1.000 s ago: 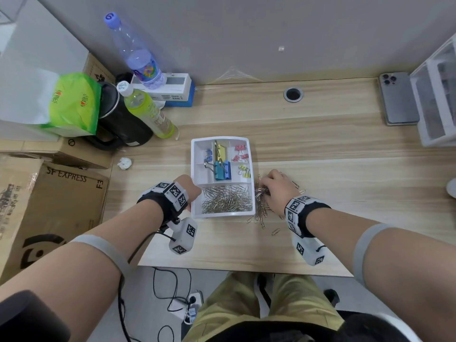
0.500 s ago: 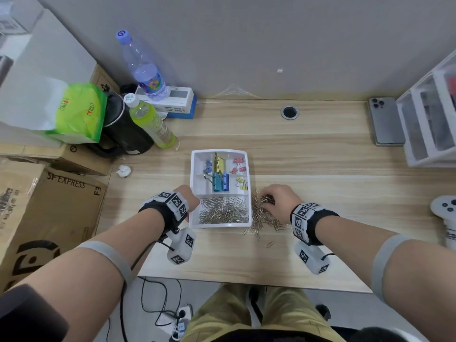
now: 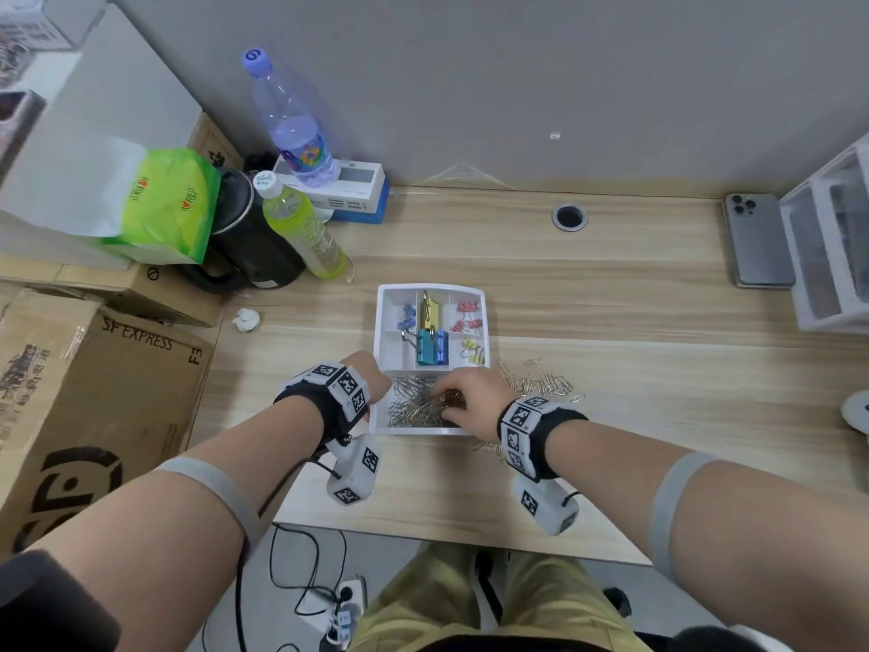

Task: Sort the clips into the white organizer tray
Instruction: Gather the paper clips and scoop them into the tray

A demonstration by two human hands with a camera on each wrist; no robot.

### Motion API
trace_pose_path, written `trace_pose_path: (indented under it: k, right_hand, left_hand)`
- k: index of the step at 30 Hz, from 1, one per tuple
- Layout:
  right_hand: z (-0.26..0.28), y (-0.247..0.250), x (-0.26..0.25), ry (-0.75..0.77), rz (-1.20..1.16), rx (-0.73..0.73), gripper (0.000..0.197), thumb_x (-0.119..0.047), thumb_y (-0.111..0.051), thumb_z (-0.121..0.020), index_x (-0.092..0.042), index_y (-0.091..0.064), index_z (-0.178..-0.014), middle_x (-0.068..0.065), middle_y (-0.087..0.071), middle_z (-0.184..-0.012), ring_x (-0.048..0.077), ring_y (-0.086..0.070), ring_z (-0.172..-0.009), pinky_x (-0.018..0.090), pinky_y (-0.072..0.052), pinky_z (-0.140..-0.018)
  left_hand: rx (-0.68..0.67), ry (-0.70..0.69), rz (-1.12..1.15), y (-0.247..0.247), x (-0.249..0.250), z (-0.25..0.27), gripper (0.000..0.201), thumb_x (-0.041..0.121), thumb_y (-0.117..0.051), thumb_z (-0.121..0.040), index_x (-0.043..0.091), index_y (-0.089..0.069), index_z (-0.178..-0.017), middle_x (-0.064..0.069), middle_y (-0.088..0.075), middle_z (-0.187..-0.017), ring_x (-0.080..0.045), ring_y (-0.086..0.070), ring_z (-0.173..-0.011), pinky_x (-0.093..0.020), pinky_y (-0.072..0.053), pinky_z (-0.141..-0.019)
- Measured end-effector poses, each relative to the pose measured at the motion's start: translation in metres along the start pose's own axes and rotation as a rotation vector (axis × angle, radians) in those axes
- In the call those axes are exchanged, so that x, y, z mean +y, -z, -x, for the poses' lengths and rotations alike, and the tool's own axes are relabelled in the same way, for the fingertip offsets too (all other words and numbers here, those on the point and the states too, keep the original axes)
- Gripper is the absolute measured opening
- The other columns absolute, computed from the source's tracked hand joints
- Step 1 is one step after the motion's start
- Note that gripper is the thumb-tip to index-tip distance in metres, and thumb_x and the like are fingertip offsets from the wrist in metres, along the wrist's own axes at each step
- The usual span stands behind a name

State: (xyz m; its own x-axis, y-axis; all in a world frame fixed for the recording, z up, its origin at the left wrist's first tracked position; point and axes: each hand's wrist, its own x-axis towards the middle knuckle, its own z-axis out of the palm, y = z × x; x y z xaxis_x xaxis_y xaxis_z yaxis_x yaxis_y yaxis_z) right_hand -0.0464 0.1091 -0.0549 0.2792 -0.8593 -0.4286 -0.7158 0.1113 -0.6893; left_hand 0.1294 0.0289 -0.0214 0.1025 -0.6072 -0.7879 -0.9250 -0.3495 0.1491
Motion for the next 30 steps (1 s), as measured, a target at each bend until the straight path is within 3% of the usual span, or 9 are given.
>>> trace_pose_path:
  k: [7,12,16,18,20,22,26,28,30]
  right_hand:
    - [0.007,0.003,0.005,0.014,-0.006,-0.030,0.038,-0.013,-0.056,-0.087,-0.025,-0.067,-0.122,-0.004,-0.065,-0.126,0.014,-0.061,-0.114,0.032,-0.049,-0.101]
    - [0.022,0.030,0.029,-0.074,0.047,0.275,0.032,-0.019,-0.061,-0.086,-0.025,-0.063,-0.117,-0.011,-0.062,-0.107,0.007,-0.060,-0.093,0.031,-0.055,-0.087]
    - [0.038,0.055,0.075,-0.335,0.170,0.150,0.084,-0.035,-0.079,-0.067,-0.023,-0.038,-0.139,-0.002,-0.041,-0.136,0.017,-0.047,-0.120,0.034,-0.047,-0.098]
    - [0.051,0.060,0.096,-0.388,0.276,0.038,0.110,-0.040,-0.086,-0.049,-0.025,-0.029,-0.142,0.002,-0.034,-0.132,0.021,-0.040,-0.122,0.036,-0.046,-0.100]
    - [0.061,0.058,0.112,-0.391,0.349,-0.038,0.116,-0.033,-0.089,-0.041,-0.027,-0.028,-0.140,0.002,-0.032,-0.128,0.022,-0.038,-0.119,0.034,-0.046,-0.099]
    - [0.065,0.053,0.121,-0.355,0.324,-0.037,0.110,-0.023,-0.089,-0.046,-0.027,-0.031,-0.140,0.001,-0.033,-0.128,0.021,-0.040,-0.119,0.031,-0.045,-0.099]
    - [0.057,0.039,0.120,-0.231,0.159,0.041,0.083,-0.015,-0.083,-0.066,-0.015,-0.042,-0.138,0.003,-0.043,-0.126,0.021,-0.050,-0.117,0.030,-0.041,-0.103]
    - [0.051,0.030,0.114,-0.191,0.093,0.085,0.068,-0.009,-0.078,-0.073,-0.012,-0.048,-0.134,0.000,-0.045,-0.117,0.020,-0.053,-0.110,0.035,-0.044,-0.103]
    - [0.045,0.022,0.108,-0.164,0.042,0.111,0.060,-0.002,-0.073,-0.075,-0.012,-0.051,-0.130,-0.006,-0.040,-0.110,0.013,-0.050,-0.101,0.035,-0.047,-0.101]
  left_hand:
    - [-0.040,0.007,-0.025,0.002,0.001,-0.004,0.029,0.006,-0.044,-0.094,0.003,-0.046,-0.066,-0.020,-0.065,-0.063,-0.038,-0.072,-0.087,-0.022,-0.037,-0.033]
    - [-0.038,-0.005,-0.076,0.003,-0.001,-0.005,0.029,0.006,-0.045,-0.094,0.004,-0.047,-0.065,-0.015,-0.063,-0.063,-0.031,-0.071,-0.070,-0.027,-0.041,-0.039]
    - [0.002,-0.038,-0.143,0.005,-0.006,-0.006,0.031,0.010,-0.050,-0.093,0.009,-0.045,-0.063,-0.019,-0.071,-0.098,-0.031,-0.071,-0.087,-0.027,-0.047,-0.050]
    - [-0.015,-0.038,-0.180,0.007,-0.008,-0.005,0.032,0.009,-0.048,-0.095,0.008,-0.045,-0.063,-0.019,-0.071,-0.087,-0.029,-0.069,-0.069,-0.026,-0.043,-0.042]
    - [-0.021,-0.030,-0.208,0.009,-0.007,-0.004,0.034,0.008,-0.047,-0.095,0.008,-0.044,-0.062,-0.017,-0.070,-0.083,-0.031,-0.071,-0.079,-0.023,-0.041,-0.039]
    - [-0.014,-0.029,-0.214,0.010,-0.006,-0.002,0.033,0.009,-0.047,-0.095,0.009,-0.044,-0.062,-0.016,-0.070,-0.081,-0.033,-0.071,-0.094,-0.023,-0.042,-0.040]
    - [-0.014,0.042,-0.157,0.009,-0.006,0.001,0.034,0.011,-0.043,-0.098,0.005,-0.045,-0.064,-0.008,-0.051,-0.032,-0.034,-0.072,-0.070,-0.022,-0.038,-0.035]
    - [-0.004,0.046,-0.147,0.008,-0.007,0.000,0.035,0.012,-0.042,-0.098,0.005,-0.045,-0.064,-0.007,-0.050,-0.032,-0.037,-0.072,-0.080,-0.023,-0.039,-0.038]
    - [0.000,0.026,-0.127,0.007,-0.008,0.000,0.034,0.012,-0.043,-0.097,0.005,-0.045,-0.064,-0.010,-0.053,-0.043,-0.034,-0.071,-0.070,-0.023,-0.040,-0.038]
